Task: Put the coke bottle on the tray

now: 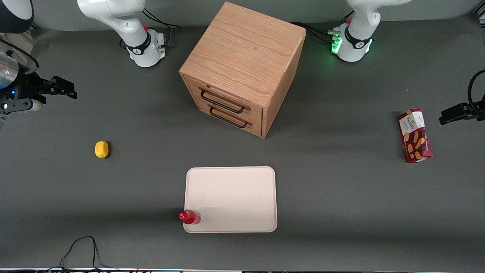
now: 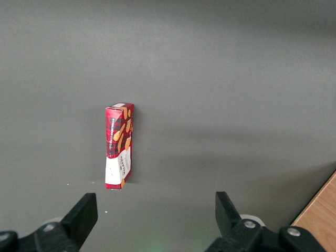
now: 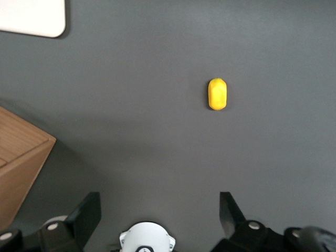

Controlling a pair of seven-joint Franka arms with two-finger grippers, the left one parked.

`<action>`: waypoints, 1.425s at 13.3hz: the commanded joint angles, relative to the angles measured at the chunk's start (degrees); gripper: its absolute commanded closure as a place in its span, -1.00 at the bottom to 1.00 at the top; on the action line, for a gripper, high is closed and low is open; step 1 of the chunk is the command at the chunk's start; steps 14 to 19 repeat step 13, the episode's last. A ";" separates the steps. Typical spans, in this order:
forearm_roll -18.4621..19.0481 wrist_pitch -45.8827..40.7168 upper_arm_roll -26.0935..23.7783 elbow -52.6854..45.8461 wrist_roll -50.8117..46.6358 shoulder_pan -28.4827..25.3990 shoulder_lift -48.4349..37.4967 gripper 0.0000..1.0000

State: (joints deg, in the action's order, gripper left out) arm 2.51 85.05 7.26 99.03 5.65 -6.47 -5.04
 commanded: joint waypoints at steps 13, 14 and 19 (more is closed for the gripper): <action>-4.44 -4.55 -4.36 -6.92 -3.28 5.33 2.41 -1.00; -4.44 -4.55 -4.36 -6.92 -3.28 5.33 2.41 -1.00; -4.44 -4.55 -4.36 -6.92 -3.28 5.33 2.41 -1.00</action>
